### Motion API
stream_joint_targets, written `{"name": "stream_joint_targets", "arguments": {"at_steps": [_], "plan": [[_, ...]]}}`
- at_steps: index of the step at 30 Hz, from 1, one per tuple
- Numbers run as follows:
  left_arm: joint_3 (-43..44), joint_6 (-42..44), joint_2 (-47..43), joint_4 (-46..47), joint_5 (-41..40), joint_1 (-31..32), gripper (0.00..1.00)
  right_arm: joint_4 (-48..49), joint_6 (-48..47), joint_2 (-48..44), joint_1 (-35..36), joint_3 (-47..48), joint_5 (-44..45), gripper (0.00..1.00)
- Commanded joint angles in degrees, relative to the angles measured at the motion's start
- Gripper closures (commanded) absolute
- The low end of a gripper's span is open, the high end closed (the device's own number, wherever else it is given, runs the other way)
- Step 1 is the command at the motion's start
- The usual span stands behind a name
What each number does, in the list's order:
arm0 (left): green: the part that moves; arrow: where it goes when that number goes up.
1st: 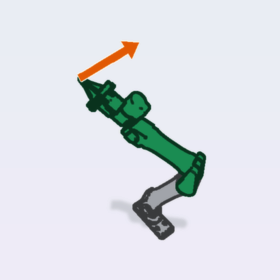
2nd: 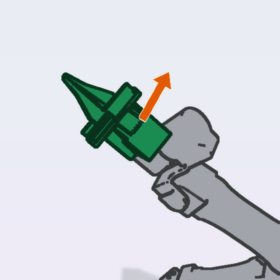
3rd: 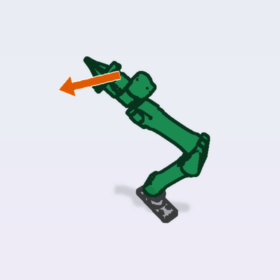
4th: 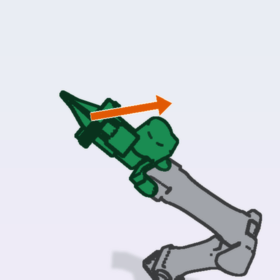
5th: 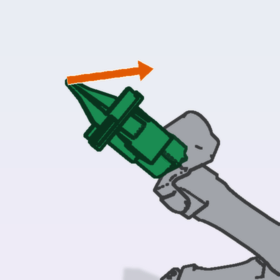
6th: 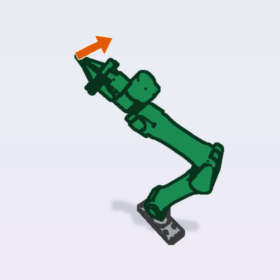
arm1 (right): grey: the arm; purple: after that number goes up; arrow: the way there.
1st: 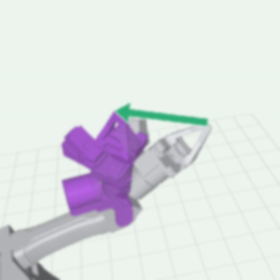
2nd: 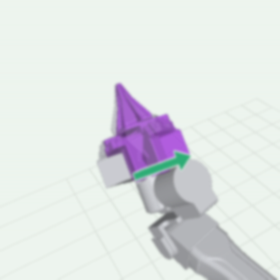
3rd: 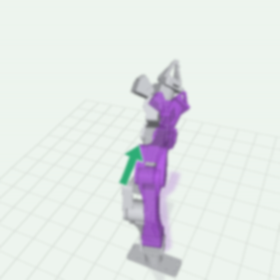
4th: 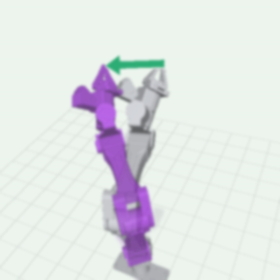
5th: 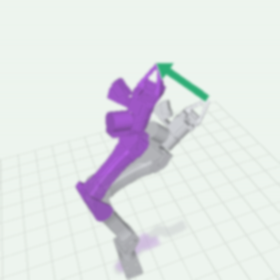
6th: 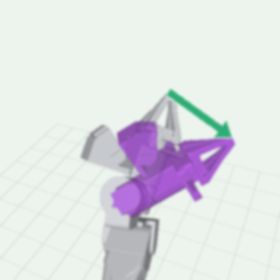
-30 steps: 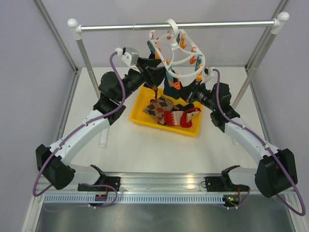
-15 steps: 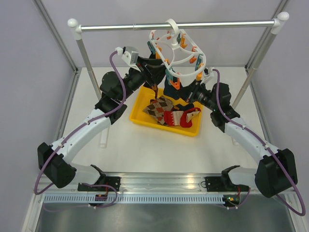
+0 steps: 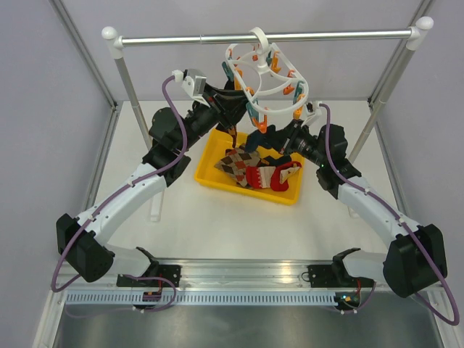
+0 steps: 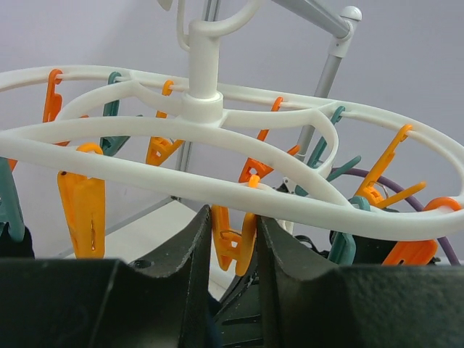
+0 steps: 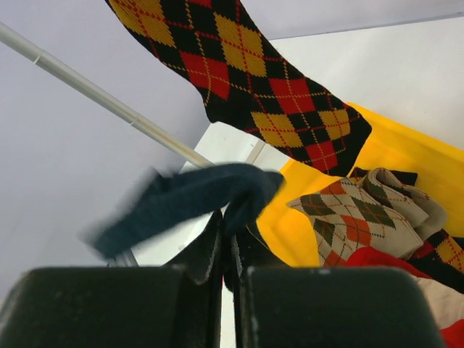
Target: Remove the socks clipped to the hanger
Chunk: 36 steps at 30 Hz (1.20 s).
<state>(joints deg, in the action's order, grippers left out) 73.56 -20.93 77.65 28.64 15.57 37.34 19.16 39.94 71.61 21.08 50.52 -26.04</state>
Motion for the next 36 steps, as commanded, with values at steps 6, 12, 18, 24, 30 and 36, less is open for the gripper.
{"name": "stream_joint_targets", "arguments": {"at_steps": [6,12,18,24,30,36], "plan": [[1.0,-1.7,0.0,1.6,0.1,-0.2,0.96,-3.2,-3.1,-1.3,-0.4,2.7,3.2,0.96],[0.6,-1.5,-0.2,0.9,-0.5,-0.1,0.97,-4.0,-5.0,2.4,-0.3,1.4,5.7,0.95],[0.4,-1.1,-0.1,0.6,-0.5,-0.1,0.97,-6.6,-7.7,10.0,-0.3,1.3,10.3,0.81],[0.4,-0.8,-0.2,0.3,-0.8,0.1,0.97,-10.4,-10.2,13.2,0.6,2.6,16.0,0.42],[0.4,-0.6,-0.1,0.1,-0.7,0.2,0.97,-13.5,-12.8,10.4,2.2,3.6,21.2,0.34],[0.4,-0.2,-0.1,-0.4,-1.2,0.4,0.97,-3.5,-15.3,5.5,9.0,-1.6,27.2,0.26]]}}
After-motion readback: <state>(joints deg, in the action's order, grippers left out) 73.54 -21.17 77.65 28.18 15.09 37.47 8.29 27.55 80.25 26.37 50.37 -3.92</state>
